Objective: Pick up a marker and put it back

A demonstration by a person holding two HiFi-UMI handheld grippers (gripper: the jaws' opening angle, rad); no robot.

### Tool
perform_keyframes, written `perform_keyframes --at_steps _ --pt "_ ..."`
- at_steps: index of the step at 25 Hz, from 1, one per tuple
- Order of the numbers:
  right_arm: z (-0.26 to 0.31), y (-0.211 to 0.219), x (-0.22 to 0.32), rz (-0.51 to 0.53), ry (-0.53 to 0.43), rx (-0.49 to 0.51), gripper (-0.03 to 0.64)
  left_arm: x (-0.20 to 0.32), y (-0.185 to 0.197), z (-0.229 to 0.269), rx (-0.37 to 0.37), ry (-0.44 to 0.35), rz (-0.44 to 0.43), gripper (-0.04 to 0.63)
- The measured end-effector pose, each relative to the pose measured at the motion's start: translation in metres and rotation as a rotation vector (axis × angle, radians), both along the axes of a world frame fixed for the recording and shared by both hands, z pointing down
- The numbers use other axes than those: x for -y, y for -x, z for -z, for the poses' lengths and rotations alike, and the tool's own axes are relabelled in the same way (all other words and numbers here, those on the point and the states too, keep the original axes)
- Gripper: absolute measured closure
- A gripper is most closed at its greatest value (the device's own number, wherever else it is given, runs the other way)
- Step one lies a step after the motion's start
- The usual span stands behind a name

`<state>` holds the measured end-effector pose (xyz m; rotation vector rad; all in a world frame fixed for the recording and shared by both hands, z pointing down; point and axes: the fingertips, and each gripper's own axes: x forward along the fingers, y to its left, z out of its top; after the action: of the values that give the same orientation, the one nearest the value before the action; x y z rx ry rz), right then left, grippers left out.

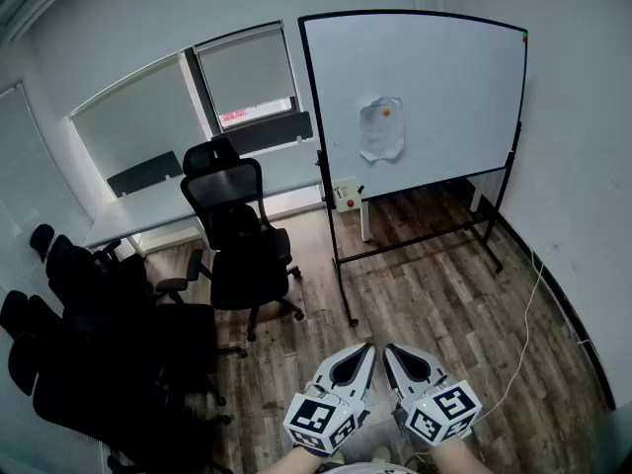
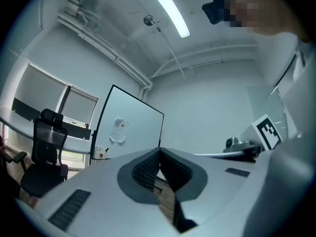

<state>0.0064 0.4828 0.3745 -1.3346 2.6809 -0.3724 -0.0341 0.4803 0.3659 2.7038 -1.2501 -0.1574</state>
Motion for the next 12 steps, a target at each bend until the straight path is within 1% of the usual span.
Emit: perform_keyframes --at_steps 5,12 --pt "-0.004 -0.005 -0.006 0.015 0.016 0.021 0.604 -0.006 -0.004 -0.004 0.008 -0.002 0.007 0.584" --pt "-0.002 -0.017 -0.01 0.021 0.002 0.041 0.604 -0.01 -0.014 -0.006 0.021 -0.002 0.021 0.584"
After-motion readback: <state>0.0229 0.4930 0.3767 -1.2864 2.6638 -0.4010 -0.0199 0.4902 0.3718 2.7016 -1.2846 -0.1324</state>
